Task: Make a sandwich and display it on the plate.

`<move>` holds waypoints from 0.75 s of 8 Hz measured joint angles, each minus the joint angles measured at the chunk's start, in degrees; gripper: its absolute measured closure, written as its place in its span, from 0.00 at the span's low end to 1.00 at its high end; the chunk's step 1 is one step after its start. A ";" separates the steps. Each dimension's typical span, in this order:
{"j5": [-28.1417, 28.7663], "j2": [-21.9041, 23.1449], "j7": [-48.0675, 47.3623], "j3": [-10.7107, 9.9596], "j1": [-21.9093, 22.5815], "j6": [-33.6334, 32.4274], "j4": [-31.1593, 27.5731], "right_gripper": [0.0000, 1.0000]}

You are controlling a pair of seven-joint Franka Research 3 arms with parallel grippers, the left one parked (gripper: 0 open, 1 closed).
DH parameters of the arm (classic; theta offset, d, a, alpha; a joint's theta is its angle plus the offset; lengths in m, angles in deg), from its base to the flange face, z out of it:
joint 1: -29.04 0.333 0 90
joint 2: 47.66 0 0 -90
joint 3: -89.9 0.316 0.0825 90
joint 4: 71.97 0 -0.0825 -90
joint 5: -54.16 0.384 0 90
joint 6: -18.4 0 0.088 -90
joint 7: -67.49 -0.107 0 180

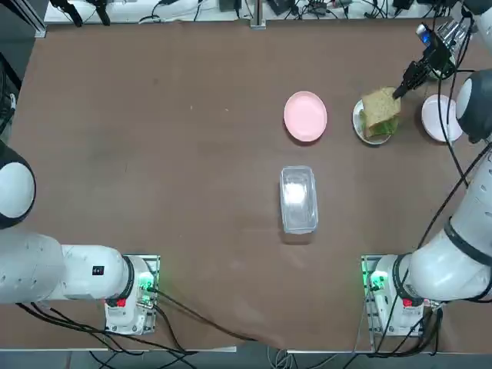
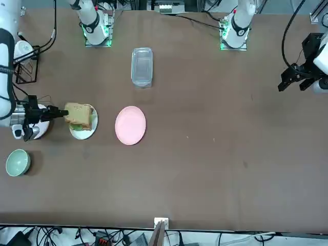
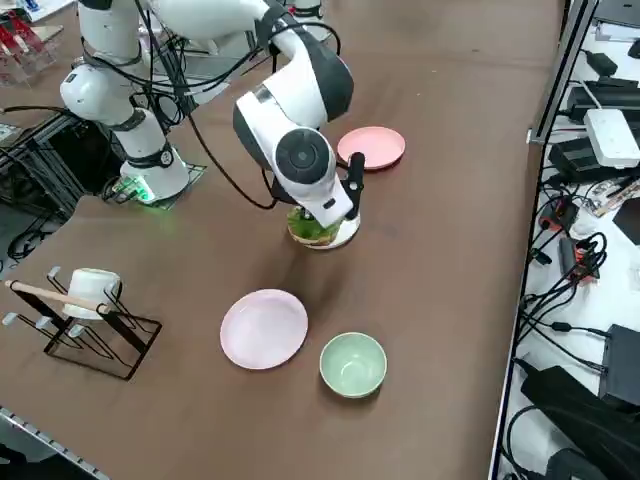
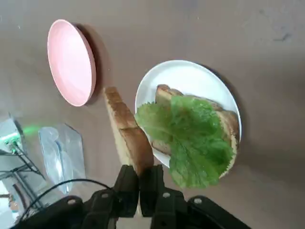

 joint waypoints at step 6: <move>2.25 -4.38 0.08 0.14 -1.94 -1.72 2.47 0.94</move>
